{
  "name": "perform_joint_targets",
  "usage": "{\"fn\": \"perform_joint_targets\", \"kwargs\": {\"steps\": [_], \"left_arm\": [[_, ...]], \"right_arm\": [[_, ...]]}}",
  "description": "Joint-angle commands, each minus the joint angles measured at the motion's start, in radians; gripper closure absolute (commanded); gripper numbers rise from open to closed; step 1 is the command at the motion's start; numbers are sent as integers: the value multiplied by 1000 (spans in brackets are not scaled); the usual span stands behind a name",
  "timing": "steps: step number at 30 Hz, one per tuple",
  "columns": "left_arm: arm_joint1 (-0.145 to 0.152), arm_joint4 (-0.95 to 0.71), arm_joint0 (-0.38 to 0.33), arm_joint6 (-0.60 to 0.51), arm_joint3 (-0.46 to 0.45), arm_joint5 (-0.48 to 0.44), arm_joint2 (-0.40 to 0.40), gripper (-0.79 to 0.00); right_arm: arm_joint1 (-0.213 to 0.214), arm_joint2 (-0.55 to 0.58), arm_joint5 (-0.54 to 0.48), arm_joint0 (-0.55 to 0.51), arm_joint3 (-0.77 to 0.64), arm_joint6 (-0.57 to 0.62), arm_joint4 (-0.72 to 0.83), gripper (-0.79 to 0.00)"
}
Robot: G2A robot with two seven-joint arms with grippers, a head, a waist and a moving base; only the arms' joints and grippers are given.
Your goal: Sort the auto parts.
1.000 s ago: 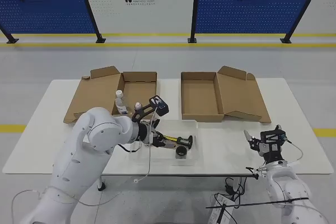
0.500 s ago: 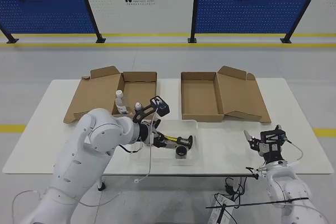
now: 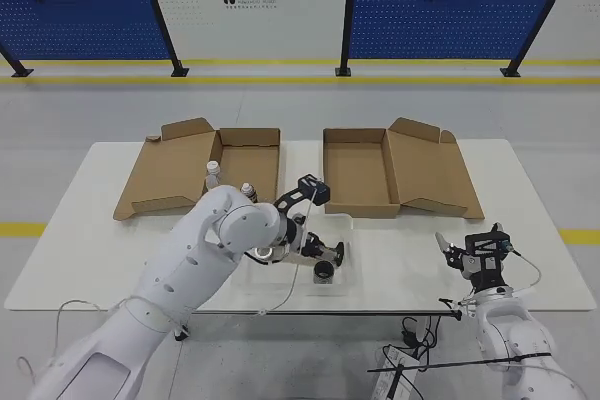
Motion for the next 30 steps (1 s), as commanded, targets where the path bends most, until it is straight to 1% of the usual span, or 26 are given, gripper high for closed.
{"fn": "perform_joint_targets", "kwargs": {"steps": [1,5,9,13,19,26,30], "left_arm": [[-12,9,-27,11,49,3,41,-785],[-35,27,-68,7,142,3,106,-785],[-56,34,-94,2,206,-3,161,-785],[-72,34,-107,10,260,-7,196,-785],[-94,32,-125,21,324,-7,229,-785],[-114,24,-155,14,393,-12,245,-785],[-123,17,-170,12,413,-15,249,-736]], "right_arm": [[0,0,0,0,0,0,0,-785],[0,0,0,0,0,0,0,-785],[0,0,0,0,0,0,0,-785],[0,0,0,0,0,0,0,-785],[0,0,0,0,0,0,0,-785],[0,0,0,0,0,0,0,-785],[0,0,0,0,0,0,0,-785]]}}
